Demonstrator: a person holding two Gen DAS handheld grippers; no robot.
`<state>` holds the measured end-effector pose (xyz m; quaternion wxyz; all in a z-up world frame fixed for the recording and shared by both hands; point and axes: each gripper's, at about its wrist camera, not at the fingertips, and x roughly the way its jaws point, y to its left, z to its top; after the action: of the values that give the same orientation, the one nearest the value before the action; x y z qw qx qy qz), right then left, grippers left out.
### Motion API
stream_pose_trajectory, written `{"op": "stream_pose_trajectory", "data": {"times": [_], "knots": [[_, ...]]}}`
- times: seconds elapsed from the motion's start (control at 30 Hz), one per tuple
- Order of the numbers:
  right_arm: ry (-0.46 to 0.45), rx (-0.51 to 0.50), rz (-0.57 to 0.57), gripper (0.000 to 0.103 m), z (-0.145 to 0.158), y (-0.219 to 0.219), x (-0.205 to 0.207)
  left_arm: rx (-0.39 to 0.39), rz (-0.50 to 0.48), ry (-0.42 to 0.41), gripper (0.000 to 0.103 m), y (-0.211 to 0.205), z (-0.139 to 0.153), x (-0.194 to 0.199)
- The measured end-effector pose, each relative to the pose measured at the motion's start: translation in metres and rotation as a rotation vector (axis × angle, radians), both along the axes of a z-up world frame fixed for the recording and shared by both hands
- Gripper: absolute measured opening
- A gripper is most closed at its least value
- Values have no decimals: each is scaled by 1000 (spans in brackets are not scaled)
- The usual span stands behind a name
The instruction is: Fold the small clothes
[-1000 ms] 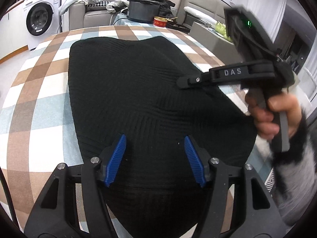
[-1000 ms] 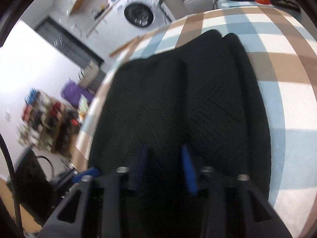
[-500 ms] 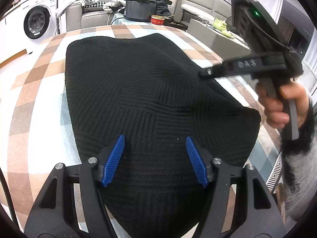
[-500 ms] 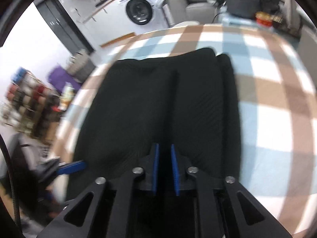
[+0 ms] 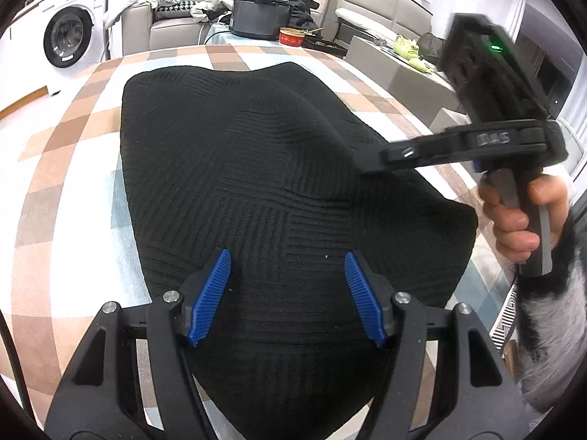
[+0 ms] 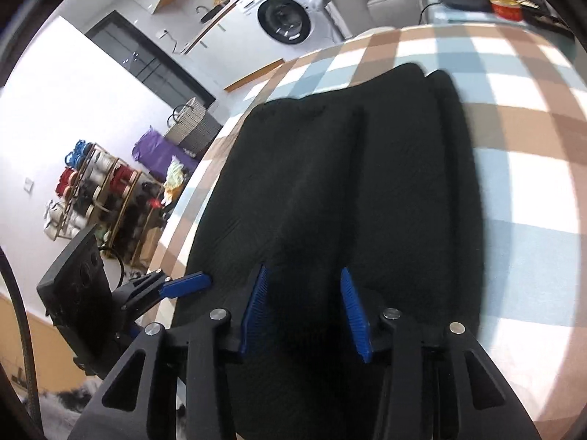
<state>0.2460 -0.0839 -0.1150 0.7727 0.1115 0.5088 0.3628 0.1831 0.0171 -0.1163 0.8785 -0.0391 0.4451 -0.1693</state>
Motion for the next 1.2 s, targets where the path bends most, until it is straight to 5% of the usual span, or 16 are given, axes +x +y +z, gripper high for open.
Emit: {"op": "stream_pose_trajectory", "data": {"times": [0.1, 0.17, 0.3, 0.43, 0.6, 0.77, 0.87, 0.93, 1.07, 1.2], "knots": [[21, -80, 22, 38, -17, 17, 10, 10, -4, -3, 63, -2, 0, 0], [-40, -132, 45, 10, -15, 25, 8, 7, -8, -6, 63, -2, -1, 0], [-148, -178, 15, 10, 2, 22, -1, 24, -24, -18, 63, -6, -2, -2], [-206, -373, -86, 10, -5, 20, 6, 53, -32, -19, 64, -10, -4, -3], [-121, -228, -128, 11, -2, -12, 9, 44, -33, -15, 64, -8, -3, -2], [-79, -43, -48, 32, 9, -25, -12, 43, -30, -17, 65, -7, -4, 0], [-84, -86, 5, 29, -2, -13, -20, 44, -29, -19, 65, -6, -5, -1], [-78, -164, -6, 12, -18, -5, -23, 47, -30, -22, 65, -7, -5, -2], [-104, -125, -65, 10, -12, -23, -28, 47, -34, -26, 65, -6, -5, -2], [-187, -251, -54, 6, -12, -28, -43, 46, -33, -24, 65, -6, -5, -2]]}}
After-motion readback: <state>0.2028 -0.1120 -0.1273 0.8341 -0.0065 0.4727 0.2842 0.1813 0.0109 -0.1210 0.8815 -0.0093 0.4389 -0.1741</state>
